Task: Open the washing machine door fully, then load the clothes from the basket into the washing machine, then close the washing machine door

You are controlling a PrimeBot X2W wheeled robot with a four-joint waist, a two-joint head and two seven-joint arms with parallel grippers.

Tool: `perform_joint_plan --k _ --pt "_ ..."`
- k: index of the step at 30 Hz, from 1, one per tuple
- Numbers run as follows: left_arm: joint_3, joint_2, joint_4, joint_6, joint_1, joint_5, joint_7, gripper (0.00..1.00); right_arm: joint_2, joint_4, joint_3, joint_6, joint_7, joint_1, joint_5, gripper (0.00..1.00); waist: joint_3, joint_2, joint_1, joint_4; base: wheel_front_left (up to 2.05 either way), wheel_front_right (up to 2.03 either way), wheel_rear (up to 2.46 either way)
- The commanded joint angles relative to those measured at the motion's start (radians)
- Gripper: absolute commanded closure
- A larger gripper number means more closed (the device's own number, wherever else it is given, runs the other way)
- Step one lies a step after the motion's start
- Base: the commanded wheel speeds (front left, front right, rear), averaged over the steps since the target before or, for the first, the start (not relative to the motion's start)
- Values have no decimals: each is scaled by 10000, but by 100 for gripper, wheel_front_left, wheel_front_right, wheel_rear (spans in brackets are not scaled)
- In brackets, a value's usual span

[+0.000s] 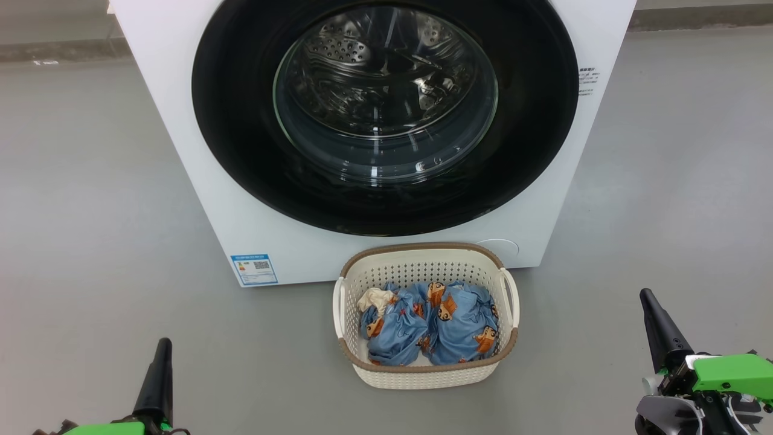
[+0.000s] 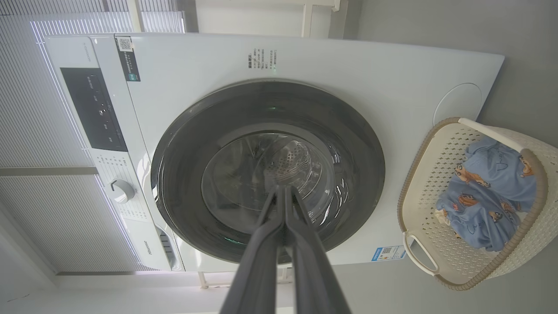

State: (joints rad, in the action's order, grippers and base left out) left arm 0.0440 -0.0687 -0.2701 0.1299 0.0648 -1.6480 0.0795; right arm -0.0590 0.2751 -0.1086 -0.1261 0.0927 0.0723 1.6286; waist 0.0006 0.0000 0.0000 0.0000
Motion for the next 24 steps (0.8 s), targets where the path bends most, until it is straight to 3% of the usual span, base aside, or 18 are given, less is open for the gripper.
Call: perform_joint_plan --k 1,24 --pt "346 -78 214 8 470 95 55 100 -52 -255 128 -46 59 408 -48 100 0 0 0 0 0 0 0" --pt "388 -48 211 8 474 131 88 100 -34 -254 101 -46 80 410 -70 100 0 0 0 0 0 0 0"
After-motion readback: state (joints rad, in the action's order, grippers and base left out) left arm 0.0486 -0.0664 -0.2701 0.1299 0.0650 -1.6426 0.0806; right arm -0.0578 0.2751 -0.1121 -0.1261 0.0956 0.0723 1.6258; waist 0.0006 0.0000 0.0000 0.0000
